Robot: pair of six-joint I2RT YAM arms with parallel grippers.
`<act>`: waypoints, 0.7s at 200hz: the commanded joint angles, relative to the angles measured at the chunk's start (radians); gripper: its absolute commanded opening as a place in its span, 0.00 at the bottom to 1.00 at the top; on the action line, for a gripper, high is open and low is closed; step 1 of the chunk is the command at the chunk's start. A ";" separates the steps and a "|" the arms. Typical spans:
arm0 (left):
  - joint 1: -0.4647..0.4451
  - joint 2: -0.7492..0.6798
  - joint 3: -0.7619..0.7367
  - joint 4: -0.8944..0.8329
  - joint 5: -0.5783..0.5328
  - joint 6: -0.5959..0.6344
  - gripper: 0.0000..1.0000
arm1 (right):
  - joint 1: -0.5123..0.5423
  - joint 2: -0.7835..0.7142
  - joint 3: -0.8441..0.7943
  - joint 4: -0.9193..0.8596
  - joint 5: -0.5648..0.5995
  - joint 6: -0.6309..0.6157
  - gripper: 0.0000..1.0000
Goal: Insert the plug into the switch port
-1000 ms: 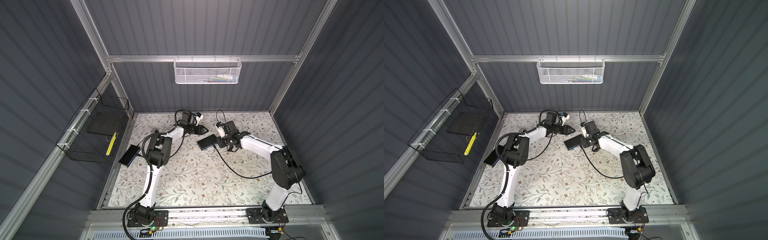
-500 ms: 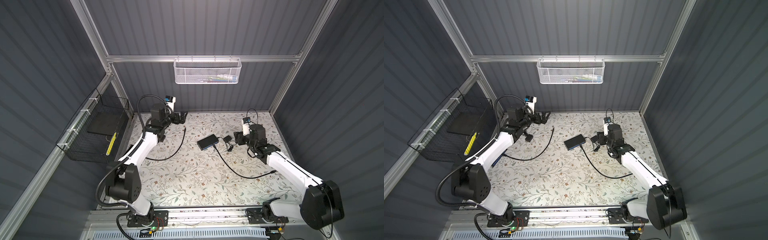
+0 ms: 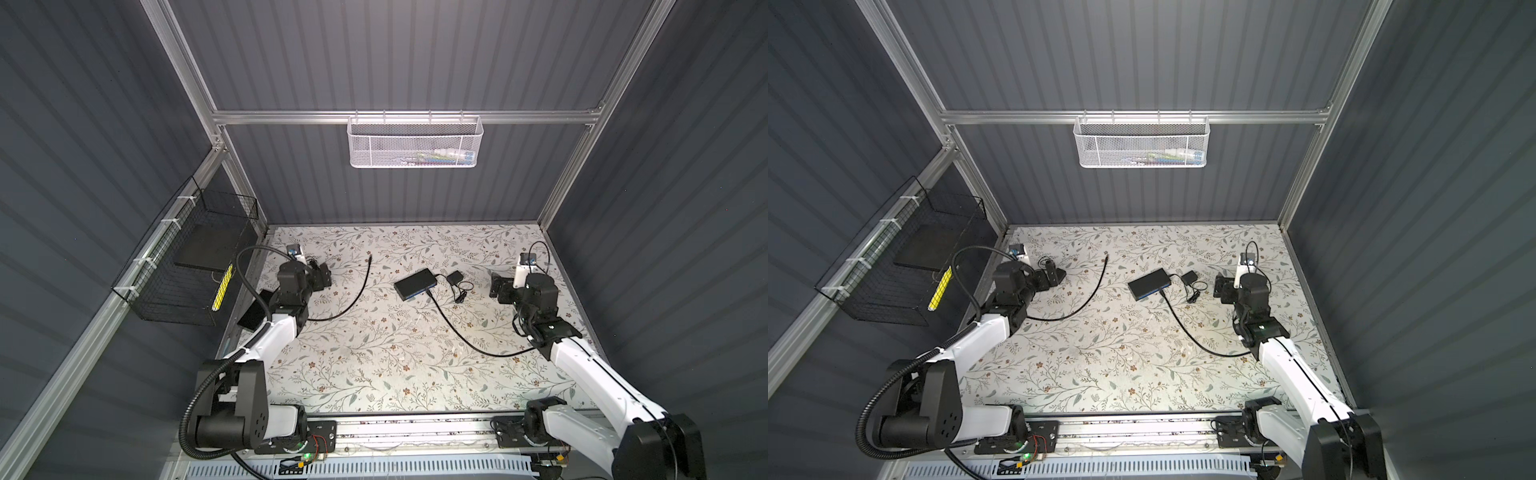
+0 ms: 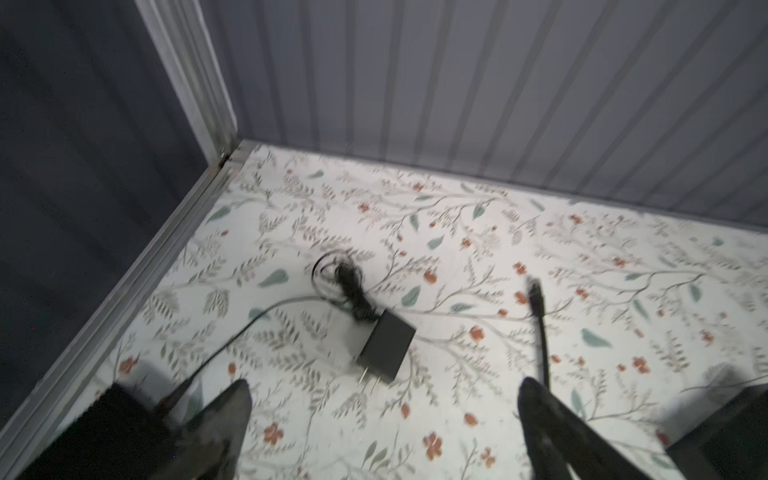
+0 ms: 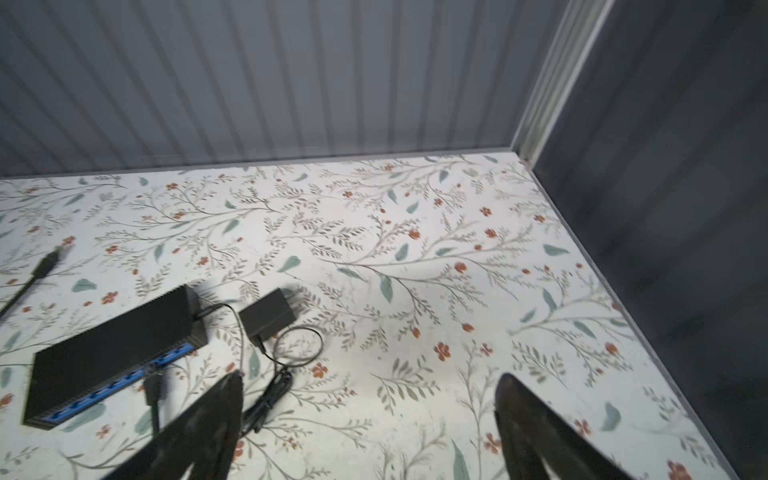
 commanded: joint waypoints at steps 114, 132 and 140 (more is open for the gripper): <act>-0.002 0.223 -0.260 0.579 -0.077 0.171 1.00 | -0.139 0.224 -0.249 0.624 0.034 0.001 0.99; 0.009 0.312 -0.255 0.646 -0.061 0.164 1.00 | -0.141 0.265 -0.214 0.621 0.029 -0.030 0.99; 0.009 0.354 -0.255 0.691 -0.046 0.169 1.00 | -0.145 0.284 -0.217 0.656 0.018 -0.046 0.99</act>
